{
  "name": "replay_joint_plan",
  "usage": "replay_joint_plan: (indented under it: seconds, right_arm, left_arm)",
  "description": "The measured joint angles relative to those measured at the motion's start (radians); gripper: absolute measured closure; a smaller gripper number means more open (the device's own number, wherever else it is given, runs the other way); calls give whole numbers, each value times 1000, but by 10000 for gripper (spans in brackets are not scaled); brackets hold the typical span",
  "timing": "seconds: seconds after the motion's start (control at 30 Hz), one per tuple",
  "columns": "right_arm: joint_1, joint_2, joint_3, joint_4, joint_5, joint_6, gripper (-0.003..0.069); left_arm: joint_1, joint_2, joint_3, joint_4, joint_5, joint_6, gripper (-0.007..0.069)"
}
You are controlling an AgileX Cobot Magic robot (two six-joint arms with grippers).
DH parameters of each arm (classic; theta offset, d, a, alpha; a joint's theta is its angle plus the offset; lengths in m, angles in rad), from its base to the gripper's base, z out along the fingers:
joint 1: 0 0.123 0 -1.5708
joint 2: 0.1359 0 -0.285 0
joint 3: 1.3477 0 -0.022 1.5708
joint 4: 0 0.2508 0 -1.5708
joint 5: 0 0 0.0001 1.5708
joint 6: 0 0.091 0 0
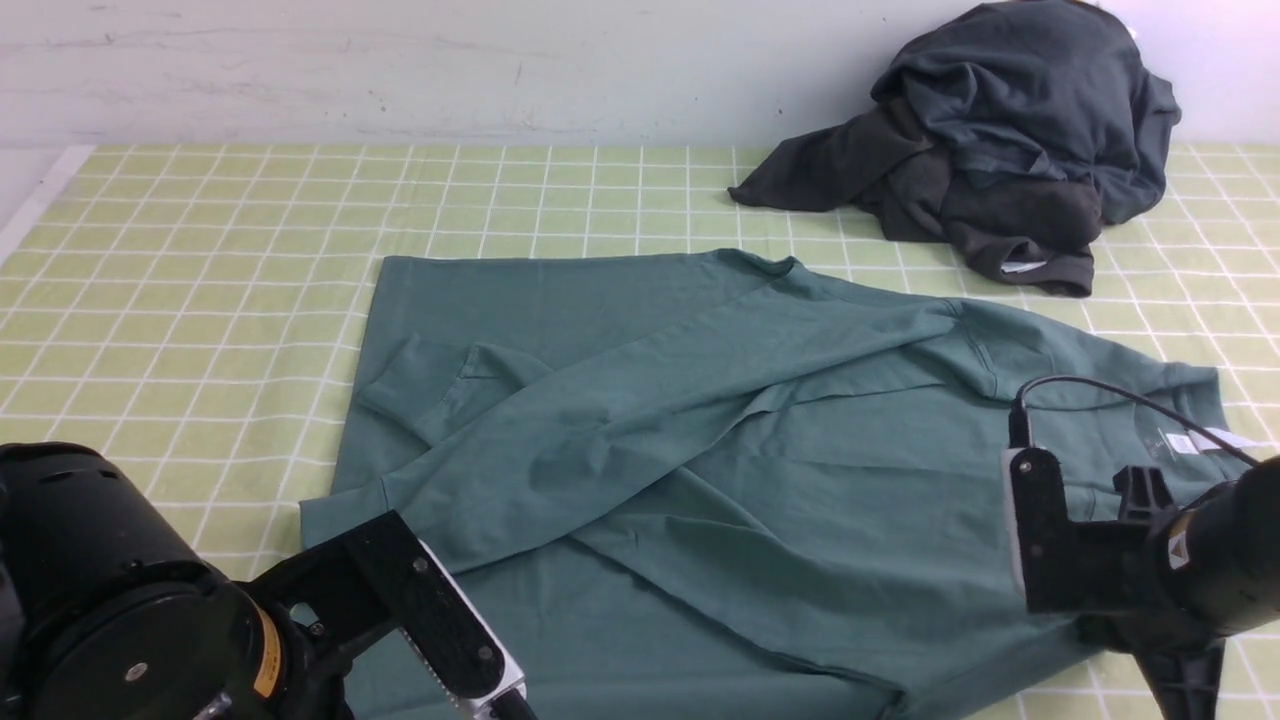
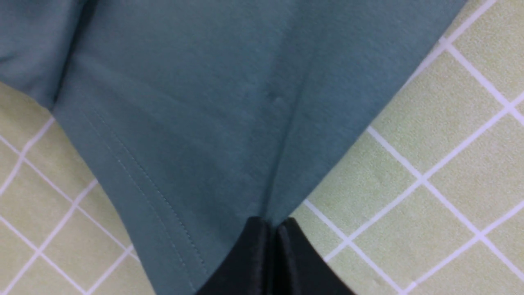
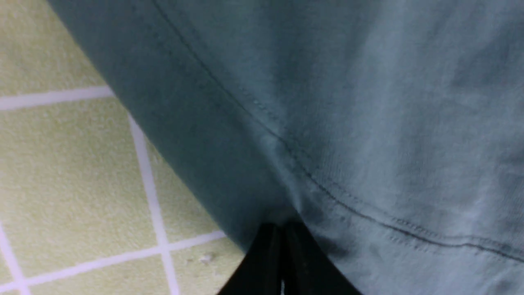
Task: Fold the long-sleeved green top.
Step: Use both arms simultaneously to clamp the lower edge of the clothing fabric
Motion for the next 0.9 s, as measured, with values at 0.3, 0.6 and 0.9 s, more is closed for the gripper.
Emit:
replay_joint_plan:
  seconds: [0.3,0.6,0.9]
  right_arm:
    - [0,-46,-213,78,278,168,669]
    - [0,-49,-179,110,218,205,629]
    - [0,-49,-146,5,120,229,668]
  left_arm:
    - [21,-9,-101,12,37,-87,627]
    - [95,-5,-150,23,34,-127,627]
    - [124,-1,-150,36,1,-127,627]
